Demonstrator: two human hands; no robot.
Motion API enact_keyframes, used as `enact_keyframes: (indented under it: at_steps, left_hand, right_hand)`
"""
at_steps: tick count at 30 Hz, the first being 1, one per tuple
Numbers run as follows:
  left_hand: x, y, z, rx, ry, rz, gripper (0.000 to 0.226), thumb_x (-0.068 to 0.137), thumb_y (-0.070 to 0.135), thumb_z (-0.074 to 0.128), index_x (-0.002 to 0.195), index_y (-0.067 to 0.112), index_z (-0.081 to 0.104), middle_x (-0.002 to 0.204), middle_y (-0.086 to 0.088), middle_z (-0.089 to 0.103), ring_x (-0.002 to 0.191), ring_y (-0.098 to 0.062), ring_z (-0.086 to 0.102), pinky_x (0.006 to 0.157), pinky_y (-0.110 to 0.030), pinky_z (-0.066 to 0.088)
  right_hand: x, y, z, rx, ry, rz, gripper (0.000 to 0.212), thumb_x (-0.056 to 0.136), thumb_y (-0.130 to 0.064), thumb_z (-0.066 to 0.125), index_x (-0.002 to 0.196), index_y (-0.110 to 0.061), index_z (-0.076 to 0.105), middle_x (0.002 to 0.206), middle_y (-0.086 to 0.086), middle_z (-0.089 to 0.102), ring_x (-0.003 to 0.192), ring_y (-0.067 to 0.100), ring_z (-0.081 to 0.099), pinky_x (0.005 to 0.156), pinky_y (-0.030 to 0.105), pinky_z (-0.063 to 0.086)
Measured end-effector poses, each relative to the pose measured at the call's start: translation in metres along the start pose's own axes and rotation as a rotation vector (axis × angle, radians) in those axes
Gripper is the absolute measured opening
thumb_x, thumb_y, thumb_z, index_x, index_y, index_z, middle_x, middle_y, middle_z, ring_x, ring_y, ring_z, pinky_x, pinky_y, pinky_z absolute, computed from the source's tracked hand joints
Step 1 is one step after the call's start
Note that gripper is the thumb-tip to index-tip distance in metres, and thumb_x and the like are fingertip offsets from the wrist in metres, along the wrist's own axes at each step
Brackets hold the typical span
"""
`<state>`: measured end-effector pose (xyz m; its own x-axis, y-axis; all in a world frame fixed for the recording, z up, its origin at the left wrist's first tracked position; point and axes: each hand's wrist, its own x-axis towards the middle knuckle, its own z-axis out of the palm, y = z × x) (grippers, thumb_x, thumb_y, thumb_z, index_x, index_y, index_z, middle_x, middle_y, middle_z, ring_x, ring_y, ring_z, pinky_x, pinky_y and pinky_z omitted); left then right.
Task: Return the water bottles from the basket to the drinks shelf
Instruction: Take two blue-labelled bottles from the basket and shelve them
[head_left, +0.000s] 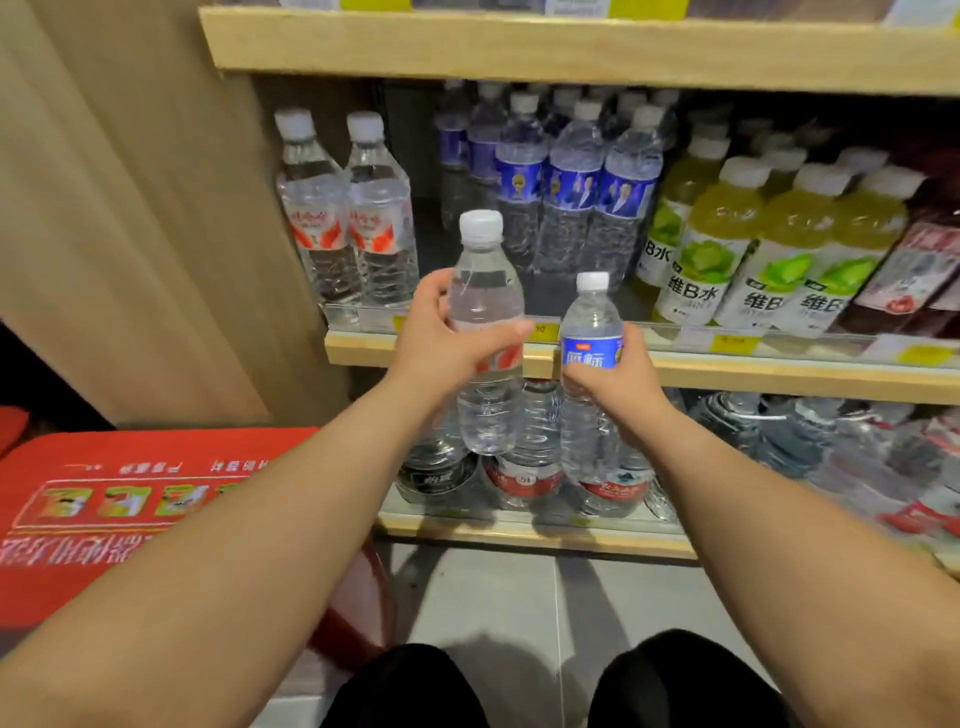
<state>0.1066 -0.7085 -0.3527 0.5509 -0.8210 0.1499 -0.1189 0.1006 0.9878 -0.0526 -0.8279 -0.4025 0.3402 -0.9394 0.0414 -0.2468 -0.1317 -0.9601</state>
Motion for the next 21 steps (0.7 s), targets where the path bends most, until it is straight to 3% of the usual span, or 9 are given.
enact_keyframes:
  at_steps: [4, 9, 13, 17, 21]
  left_hand:
    - [0.004, 0.029, 0.000, 0.044, -0.089, 0.190, 0.073, 0.058, 0.023, 0.089, 0.119, 0.033, 0.051, 0.112, 0.009, 0.065, 0.099, -0.002, 0.065, 0.078, -0.019, 0.053]
    - [0.008, 0.036, 0.007, 0.106, 0.001, 0.331, 0.078, 0.061, 0.012, 0.089, 0.126, 0.018, 0.048, 0.112, 0.006, 0.062, 0.100, -0.002, 0.062, 0.079, -0.013, 0.049]
    - [0.020, 0.033, 0.017, 0.176, 0.104, 0.439, 0.076, 0.063, 0.022, 0.089, 0.119, 0.042, 0.042, 0.117, 0.018, 0.051, 0.108, 0.014, 0.048, 0.085, -0.001, 0.038]
    - [0.035, 0.023, 0.030, 0.228, 0.224, 0.439, 0.077, 0.065, 0.025, 0.088, 0.121, 0.043, 0.038, 0.125, 0.003, 0.037, 0.105, 0.009, 0.040, 0.084, 0.009, 0.025]
    - [0.054, 0.011, 0.040, 0.243, 0.275, 0.411, 0.076, 0.064, 0.024, 0.087, 0.122, 0.042, 0.040, 0.122, 0.008, 0.039, 0.102, 0.022, 0.038, 0.082, 0.008, 0.027]
  right_hand:
    - [-0.002, 0.001, -0.001, 0.020, -0.024, 0.000, 0.061, 0.065, -0.012, 0.077, 0.113, -0.023, 0.042, 0.091, -0.001, 0.061, 0.079, 0.013, 0.060, 0.066, 0.029, 0.051]
    - [-0.005, -0.001, -0.002, 0.041, -0.017, 0.009, 0.060, 0.067, -0.009, 0.076, 0.112, -0.024, 0.039, 0.089, -0.004, 0.059, 0.077, 0.009, 0.058, 0.060, 0.024, 0.047]
    - [-0.005, 0.004, -0.003, 0.045, -0.049, 0.015, 0.061, 0.067, -0.005, 0.075, 0.112, -0.024, 0.040, 0.089, 0.000, 0.060, 0.076, 0.012, 0.059, 0.061, 0.025, 0.051]
    - [-0.002, 0.008, -0.006, 0.048, -0.057, 0.008, 0.063, 0.066, -0.006, 0.076, 0.114, -0.025, 0.039, 0.087, -0.003, 0.060, 0.072, 0.008, 0.059, 0.053, 0.016, 0.048]
    - [0.004, 0.011, -0.009, 0.005, -0.081, -0.019, 0.064, 0.065, -0.012, 0.077, 0.114, -0.027, 0.040, 0.088, -0.007, 0.060, 0.071, 0.004, 0.059, 0.054, 0.016, 0.045]
